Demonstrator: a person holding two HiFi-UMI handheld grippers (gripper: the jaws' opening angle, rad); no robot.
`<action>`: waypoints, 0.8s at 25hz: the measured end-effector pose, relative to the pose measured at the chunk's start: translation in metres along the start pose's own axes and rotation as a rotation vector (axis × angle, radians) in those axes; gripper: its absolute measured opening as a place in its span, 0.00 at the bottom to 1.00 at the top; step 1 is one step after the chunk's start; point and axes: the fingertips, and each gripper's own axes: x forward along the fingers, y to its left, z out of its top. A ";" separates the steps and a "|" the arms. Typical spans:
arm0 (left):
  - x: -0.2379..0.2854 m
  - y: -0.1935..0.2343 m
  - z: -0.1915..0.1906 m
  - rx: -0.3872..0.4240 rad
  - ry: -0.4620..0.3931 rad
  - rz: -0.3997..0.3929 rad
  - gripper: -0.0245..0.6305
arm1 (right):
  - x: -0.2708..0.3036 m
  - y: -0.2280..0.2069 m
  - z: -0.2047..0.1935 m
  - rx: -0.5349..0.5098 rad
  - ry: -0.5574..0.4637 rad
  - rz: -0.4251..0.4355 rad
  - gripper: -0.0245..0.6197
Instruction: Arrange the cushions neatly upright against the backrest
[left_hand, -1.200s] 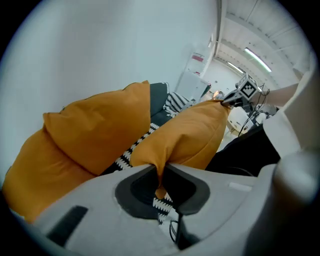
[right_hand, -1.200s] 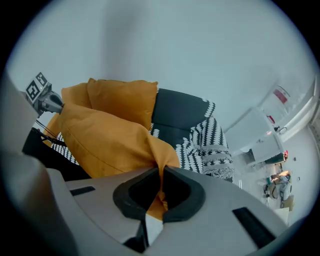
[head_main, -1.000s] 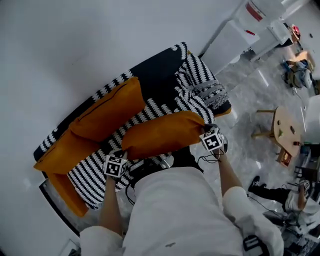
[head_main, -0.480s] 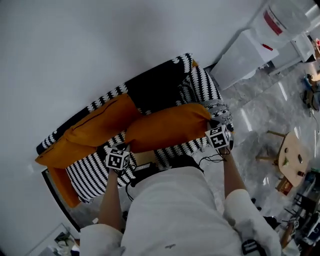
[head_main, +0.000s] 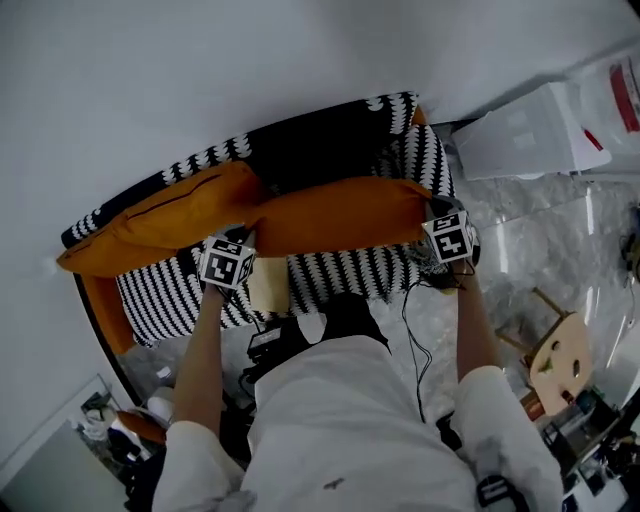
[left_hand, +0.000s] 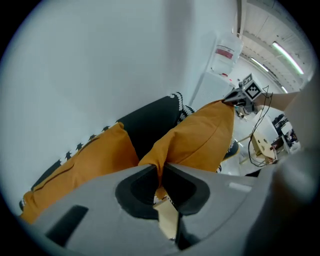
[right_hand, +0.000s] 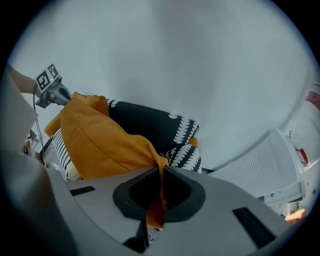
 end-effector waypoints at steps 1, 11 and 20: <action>0.004 0.004 0.013 0.007 -0.006 0.008 0.08 | 0.003 -0.007 0.006 -0.006 0.003 -0.003 0.06; 0.033 0.031 0.041 0.001 -0.003 0.043 0.08 | 0.028 -0.020 0.033 0.150 -0.109 0.016 0.06; 0.036 0.049 0.008 -0.241 -0.010 0.124 0.08 | 0.094 -0.026 0.130 -0.027 -0.164 0.058 0.06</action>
